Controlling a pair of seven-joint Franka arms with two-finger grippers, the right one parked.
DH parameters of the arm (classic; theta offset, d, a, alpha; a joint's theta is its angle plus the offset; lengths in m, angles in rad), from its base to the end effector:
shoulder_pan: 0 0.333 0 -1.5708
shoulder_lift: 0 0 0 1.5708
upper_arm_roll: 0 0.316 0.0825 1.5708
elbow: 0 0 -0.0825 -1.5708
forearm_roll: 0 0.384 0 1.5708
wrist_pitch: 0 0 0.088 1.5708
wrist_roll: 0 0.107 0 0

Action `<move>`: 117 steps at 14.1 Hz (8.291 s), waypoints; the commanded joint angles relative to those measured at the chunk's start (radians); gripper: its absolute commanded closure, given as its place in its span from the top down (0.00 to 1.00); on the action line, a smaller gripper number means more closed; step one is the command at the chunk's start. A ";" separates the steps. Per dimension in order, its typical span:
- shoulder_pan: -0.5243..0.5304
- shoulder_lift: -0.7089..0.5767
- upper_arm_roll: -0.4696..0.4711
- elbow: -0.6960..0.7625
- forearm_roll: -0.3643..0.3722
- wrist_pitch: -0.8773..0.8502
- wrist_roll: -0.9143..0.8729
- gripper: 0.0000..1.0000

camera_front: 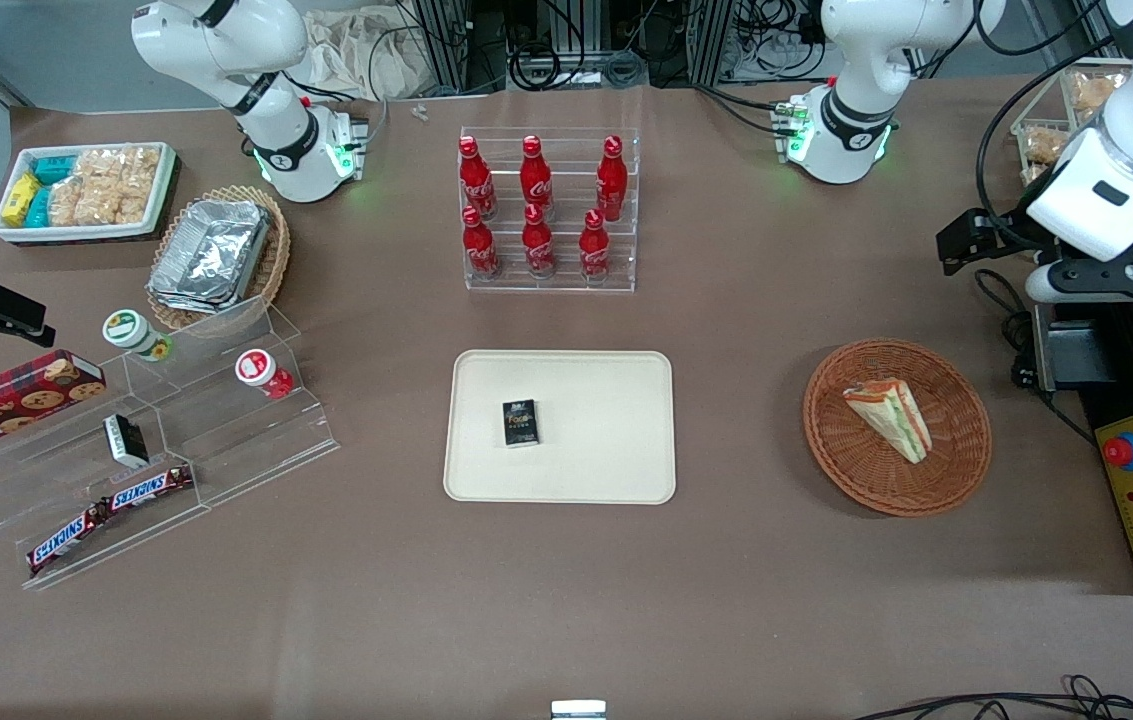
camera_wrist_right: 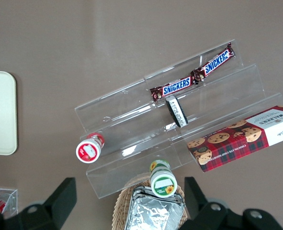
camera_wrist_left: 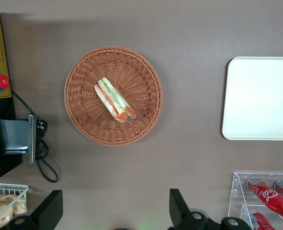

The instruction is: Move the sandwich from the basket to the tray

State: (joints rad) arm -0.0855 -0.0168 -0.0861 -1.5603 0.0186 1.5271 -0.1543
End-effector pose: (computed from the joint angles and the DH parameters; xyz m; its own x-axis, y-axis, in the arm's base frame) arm 0.5373 -0.0915 0.6349 0.9998 -0.0165 -0.0132 -0.0168 -0.9996 -0.0223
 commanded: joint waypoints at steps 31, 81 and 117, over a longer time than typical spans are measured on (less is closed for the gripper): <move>0.095 0.089 0.016 -0.484 -0.039 0.553 -0.527 1.00; -0.094 0.486 -0.353 -0.188 0.093 0.688 -0.446 0.00; 0.081 0.155 -0.348 -0.058 0.005 0.216 -0.366 1.00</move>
State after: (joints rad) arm -0.0635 0.1857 -0.4335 -1.6367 0.0637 1.8268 -0.6017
